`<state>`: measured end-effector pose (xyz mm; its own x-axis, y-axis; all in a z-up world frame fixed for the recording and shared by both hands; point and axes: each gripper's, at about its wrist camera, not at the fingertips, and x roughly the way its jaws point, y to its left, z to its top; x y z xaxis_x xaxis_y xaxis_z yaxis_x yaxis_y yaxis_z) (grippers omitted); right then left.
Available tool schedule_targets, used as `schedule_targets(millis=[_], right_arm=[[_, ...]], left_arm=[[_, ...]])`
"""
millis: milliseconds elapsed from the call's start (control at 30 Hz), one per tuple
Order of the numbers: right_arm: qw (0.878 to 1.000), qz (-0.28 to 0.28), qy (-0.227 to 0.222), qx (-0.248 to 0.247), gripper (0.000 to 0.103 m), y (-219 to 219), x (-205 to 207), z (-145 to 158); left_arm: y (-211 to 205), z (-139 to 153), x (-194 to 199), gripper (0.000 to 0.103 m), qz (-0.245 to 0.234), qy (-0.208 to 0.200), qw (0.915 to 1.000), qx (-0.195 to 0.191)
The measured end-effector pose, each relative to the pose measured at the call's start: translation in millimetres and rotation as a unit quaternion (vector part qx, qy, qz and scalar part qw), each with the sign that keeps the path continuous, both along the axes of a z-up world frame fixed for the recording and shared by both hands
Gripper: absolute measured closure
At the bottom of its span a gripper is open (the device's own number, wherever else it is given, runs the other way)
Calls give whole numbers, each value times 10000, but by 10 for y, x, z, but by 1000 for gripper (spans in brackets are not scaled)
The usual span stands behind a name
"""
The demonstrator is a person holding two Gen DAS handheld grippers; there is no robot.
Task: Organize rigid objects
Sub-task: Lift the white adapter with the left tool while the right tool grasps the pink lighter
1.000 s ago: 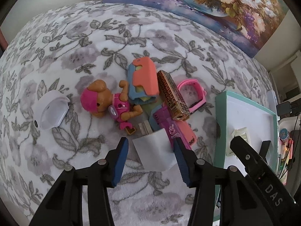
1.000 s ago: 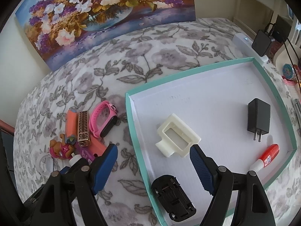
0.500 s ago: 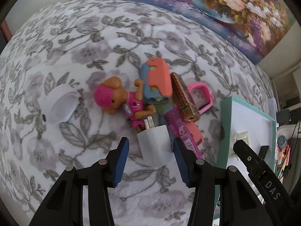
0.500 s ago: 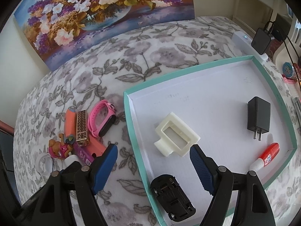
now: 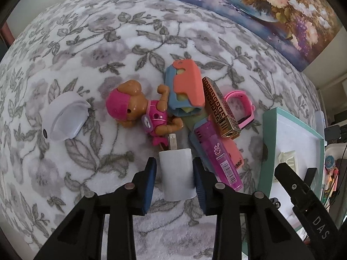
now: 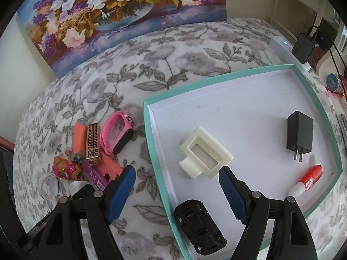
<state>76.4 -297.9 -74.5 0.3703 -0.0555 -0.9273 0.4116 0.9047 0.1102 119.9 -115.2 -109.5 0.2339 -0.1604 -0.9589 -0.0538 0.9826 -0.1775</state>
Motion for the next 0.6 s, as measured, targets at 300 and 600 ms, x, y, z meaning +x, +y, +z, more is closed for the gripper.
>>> schedule_targets(millis=[300, 600], right_arm=[[9998, 189, -66, -75, 21, 81, 21, 24], [9936, 1092, -212, -179, 22, 512, 116, 18]], left_arm=[[141, -24, -7, 75, 225, 69, 9996, -148], [459, 87, -74, 75, 546, -20, 9985, -15]])
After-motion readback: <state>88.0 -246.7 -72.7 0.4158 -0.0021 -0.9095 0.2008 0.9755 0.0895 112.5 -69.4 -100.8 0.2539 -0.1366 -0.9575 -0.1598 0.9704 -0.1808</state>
